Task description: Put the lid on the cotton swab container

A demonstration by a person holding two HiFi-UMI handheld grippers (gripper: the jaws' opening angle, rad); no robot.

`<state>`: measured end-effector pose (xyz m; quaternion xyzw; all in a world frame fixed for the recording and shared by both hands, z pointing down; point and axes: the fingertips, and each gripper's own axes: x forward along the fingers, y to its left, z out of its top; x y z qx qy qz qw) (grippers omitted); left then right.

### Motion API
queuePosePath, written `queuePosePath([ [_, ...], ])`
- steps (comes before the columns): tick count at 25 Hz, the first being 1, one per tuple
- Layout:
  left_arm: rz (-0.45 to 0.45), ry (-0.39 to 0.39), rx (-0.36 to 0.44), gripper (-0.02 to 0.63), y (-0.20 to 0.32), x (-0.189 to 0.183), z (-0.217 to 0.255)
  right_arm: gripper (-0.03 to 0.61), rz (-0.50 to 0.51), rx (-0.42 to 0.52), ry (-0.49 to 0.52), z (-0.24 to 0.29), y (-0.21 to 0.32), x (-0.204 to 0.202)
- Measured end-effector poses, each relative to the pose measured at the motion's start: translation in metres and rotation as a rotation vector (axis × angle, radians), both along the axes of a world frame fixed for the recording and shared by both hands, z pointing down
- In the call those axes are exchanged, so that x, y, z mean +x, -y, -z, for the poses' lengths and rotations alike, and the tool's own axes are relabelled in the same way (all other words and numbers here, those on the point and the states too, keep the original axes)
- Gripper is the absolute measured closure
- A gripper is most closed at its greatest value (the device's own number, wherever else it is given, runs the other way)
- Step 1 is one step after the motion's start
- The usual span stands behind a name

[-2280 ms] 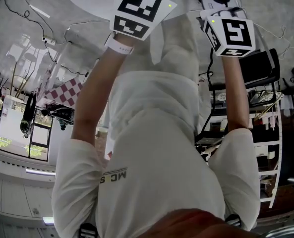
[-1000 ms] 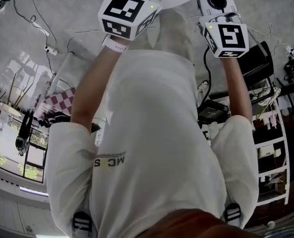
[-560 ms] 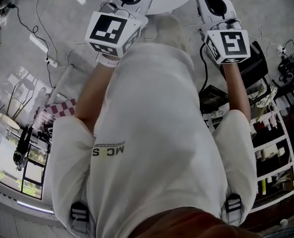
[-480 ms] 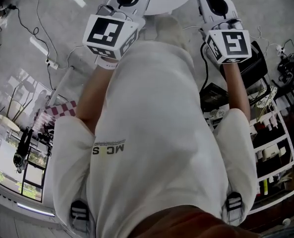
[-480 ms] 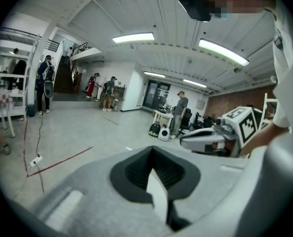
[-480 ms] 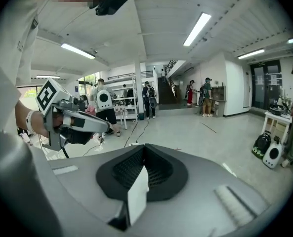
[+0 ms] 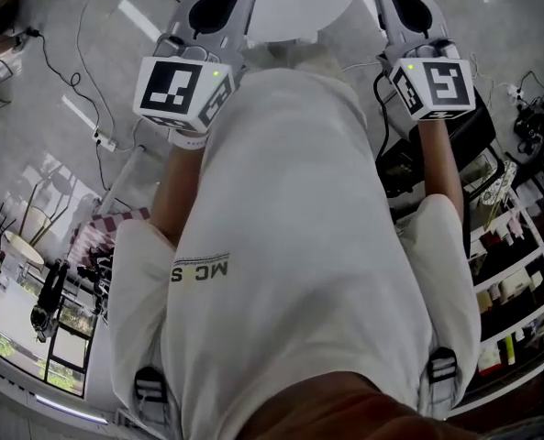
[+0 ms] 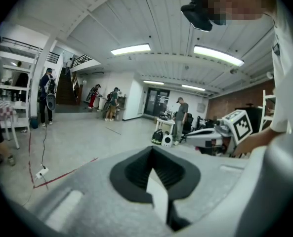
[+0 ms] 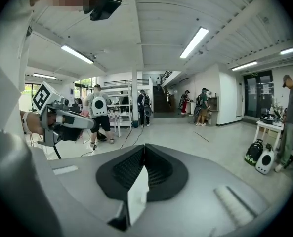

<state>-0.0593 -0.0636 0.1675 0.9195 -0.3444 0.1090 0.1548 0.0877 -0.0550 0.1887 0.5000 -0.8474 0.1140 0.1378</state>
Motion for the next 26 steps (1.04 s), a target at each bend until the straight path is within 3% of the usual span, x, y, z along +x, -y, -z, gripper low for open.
queuePosePath([
  [26, -0.034, -0.009, -0.033, 0.614, 0.009, 0.010, -0.016, 0.585, -0.040, -0.043, 0.022, -0.015, -0.010, 0.005],
])
